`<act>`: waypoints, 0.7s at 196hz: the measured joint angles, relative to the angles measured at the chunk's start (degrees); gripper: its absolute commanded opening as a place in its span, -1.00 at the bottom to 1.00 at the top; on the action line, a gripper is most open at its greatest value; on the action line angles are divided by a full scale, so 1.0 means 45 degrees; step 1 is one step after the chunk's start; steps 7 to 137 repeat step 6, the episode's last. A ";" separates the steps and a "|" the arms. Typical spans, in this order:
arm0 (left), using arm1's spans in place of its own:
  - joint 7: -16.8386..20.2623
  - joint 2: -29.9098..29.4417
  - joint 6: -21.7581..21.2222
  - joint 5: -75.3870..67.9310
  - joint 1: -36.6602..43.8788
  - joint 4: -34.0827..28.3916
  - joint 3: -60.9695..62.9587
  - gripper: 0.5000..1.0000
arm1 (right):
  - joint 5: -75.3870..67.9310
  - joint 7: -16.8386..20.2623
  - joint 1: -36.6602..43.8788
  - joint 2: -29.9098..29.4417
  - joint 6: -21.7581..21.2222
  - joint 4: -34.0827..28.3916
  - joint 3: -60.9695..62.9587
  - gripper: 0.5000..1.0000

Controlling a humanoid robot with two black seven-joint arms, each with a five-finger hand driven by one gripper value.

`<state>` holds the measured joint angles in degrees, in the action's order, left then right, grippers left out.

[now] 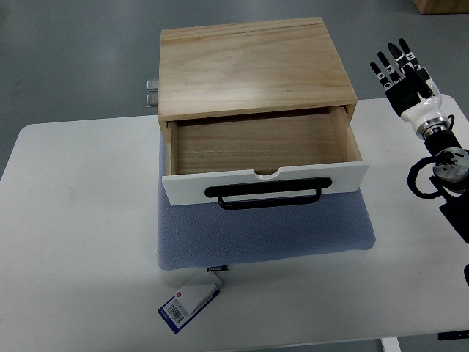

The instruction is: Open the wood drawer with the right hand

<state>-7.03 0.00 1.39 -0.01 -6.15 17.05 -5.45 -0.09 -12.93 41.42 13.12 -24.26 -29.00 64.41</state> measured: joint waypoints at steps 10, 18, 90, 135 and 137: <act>0.0000 0.0000 0.0000 0.0001 0.0000 0.0000 0.0000 1.00 | 0.0000 0.0000 -0.0001 0.0000 0.0000 0.0000 0.0002 0.78; 0.0000 0.0000 0.0000 0.0001 0.0000 0.0000 0.0000 1.00 | 0.0000 0.0000 -0.0001 0.0000 0.0000 0.0000 0.0002 0.78; 0.0000 0.0000 0.0000 0.0001 0.0000 0.0000 0.0000 1.00 | 0.0000 0.0000 -0.0001 0.0000 0.0000 0.0000 0.0002 0.78; 0.0000 0.0000 0.0000 0.0001 0.0000 0.0000 0.0000 1.00 | 0.0000 0.0000 -0.0001 0.0000 0.0000 0.0000 0.0002 0.78; 0.0000 0.0000 0.0000 0.0001 0.0000 0.0000 0.0000 1.00 | 0.0000 0.0000 -0.0001 0.0000 0.0000 0.0000 0.0002 0.78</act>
